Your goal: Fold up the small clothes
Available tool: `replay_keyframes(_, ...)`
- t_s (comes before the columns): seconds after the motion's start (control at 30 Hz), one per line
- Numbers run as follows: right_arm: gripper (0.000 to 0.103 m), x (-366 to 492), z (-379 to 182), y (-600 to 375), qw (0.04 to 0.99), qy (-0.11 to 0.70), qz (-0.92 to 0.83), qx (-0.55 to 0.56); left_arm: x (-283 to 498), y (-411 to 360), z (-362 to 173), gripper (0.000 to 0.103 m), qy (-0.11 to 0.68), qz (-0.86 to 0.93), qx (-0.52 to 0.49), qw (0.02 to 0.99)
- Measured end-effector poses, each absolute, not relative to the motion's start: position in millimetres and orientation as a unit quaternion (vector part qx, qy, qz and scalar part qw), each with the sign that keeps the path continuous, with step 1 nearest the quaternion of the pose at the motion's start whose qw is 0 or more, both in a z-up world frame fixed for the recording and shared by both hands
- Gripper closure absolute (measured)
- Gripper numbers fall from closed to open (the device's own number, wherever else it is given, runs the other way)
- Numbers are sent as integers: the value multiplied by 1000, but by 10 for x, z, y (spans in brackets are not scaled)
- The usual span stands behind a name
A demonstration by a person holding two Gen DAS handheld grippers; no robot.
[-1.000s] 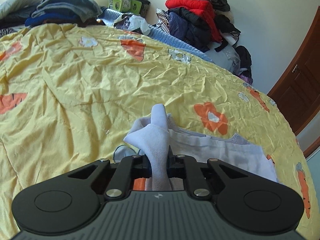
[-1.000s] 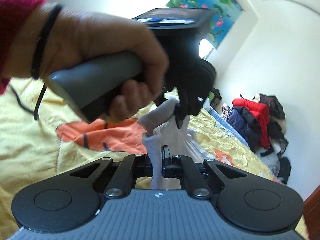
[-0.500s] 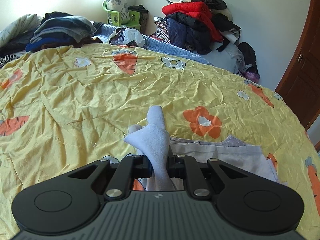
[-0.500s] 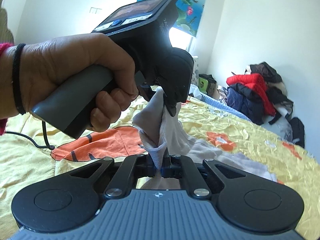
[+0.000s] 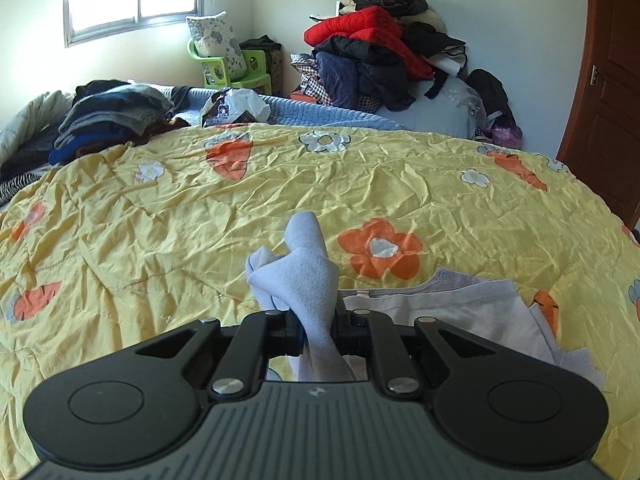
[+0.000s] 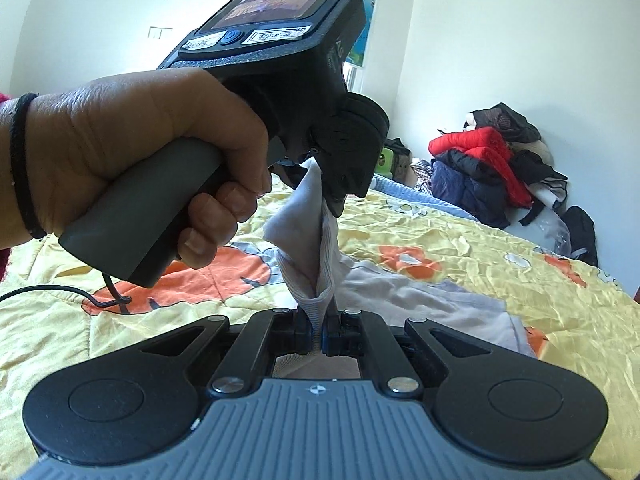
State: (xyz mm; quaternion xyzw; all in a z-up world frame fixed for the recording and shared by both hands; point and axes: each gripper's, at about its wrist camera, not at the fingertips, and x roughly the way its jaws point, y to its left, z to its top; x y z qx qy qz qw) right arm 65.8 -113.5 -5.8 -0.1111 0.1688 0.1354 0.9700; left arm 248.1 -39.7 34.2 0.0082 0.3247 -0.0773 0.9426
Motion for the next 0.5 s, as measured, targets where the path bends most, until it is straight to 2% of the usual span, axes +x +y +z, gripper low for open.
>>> replay_keyframes(0.5,96,579,-59,-1543,977,170,106,-71,2487,-892,401,92,327,-94,25,940)
